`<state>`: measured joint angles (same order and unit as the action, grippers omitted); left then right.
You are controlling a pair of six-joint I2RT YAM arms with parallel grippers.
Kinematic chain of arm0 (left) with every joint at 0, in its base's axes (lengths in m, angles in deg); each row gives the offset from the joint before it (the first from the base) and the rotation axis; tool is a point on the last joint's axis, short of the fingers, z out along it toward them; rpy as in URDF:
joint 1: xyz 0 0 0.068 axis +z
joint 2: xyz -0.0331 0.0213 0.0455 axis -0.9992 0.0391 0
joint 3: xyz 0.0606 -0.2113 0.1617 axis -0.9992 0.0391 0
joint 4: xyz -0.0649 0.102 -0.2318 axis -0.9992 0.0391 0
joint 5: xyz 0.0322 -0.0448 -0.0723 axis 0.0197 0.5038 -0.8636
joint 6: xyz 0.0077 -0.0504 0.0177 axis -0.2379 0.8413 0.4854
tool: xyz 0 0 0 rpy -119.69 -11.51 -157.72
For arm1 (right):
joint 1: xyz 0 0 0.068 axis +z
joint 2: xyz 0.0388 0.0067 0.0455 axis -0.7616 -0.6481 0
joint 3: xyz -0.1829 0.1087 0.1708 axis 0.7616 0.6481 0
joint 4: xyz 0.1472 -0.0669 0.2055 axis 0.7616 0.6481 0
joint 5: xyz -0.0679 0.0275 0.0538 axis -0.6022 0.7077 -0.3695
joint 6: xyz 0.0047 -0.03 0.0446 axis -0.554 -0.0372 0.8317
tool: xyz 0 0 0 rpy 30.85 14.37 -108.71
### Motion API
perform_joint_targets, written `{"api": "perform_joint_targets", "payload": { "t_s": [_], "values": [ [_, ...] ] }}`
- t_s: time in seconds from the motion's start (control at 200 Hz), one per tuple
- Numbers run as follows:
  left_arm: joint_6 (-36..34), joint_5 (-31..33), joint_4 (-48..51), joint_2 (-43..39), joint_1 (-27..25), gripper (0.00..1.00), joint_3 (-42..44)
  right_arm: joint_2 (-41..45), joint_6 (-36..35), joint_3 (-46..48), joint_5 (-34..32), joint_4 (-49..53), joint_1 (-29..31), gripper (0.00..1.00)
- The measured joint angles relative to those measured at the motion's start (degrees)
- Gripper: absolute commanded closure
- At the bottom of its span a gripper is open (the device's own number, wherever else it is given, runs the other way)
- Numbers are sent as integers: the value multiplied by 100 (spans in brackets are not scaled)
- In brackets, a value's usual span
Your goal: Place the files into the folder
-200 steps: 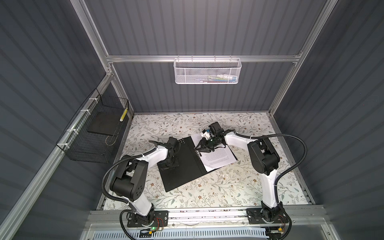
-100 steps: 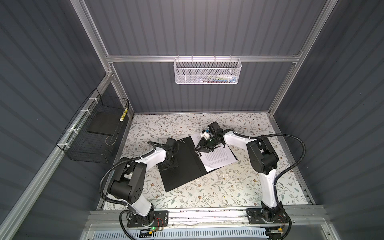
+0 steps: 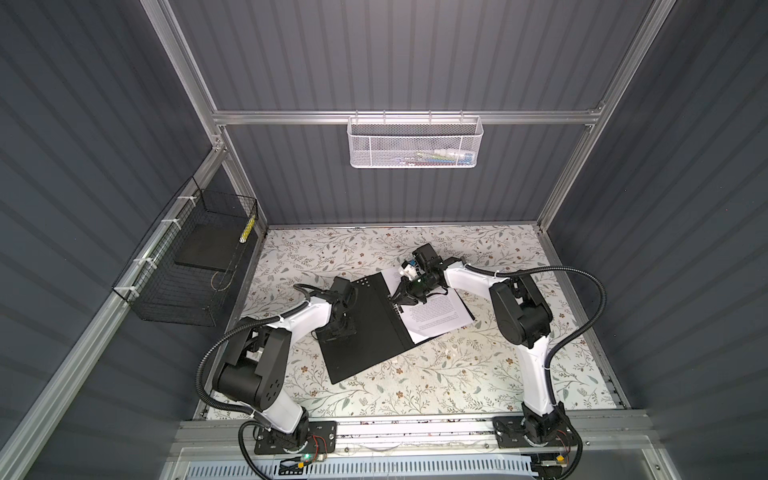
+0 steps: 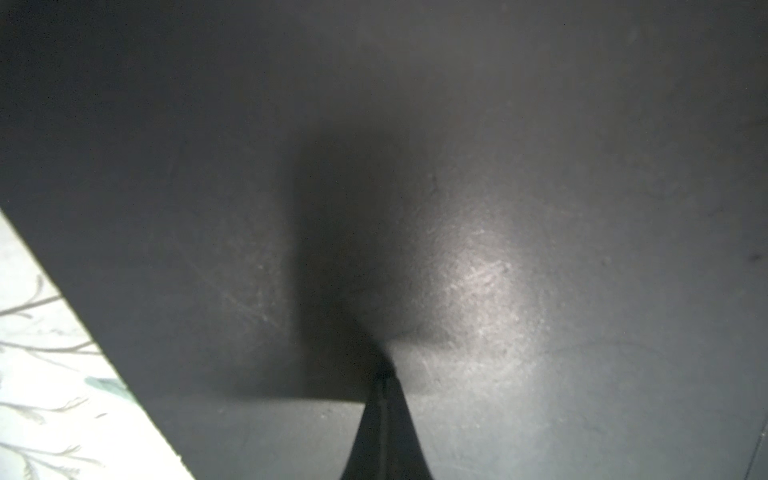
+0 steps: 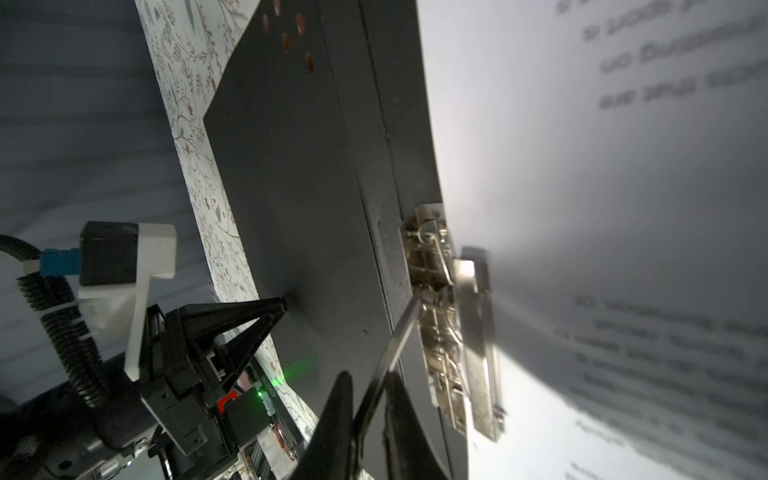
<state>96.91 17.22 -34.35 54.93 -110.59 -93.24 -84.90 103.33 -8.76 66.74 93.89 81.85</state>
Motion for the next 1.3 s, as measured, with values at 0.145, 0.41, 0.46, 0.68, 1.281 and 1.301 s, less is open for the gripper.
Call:
{"api": "perform_joint_targets", "payload": {
  "t_s": [0.145, 0.41, 0.46, 0.68, 1.281, 1.301],
  "values": [
    [0, 0, -22, -13, 0, 100, 31, 0, 42, 7, -70, 103, 0, 93],
    [0, 0, -39, -22, 0, 100, 68, 2, -39, 79, -59, 61, 4, 89],
    [0, 0, -39, -22, 0, 100, 68, 2, -52, 114, -59, 59, 4, 89],
    [0, -2, -50, -22, 0, 100, 68, 57, -50, 103, 142, -35, 24, 46],
    [0, 0, -55, -22, 0, 100, 72, -566, -883, -1919, -551, 249, -13, 35],
    [0, 0, -57, -22, 0, 100, 72, -625, -907, -1974, -579, 251, -13, 34]
  ]
}}
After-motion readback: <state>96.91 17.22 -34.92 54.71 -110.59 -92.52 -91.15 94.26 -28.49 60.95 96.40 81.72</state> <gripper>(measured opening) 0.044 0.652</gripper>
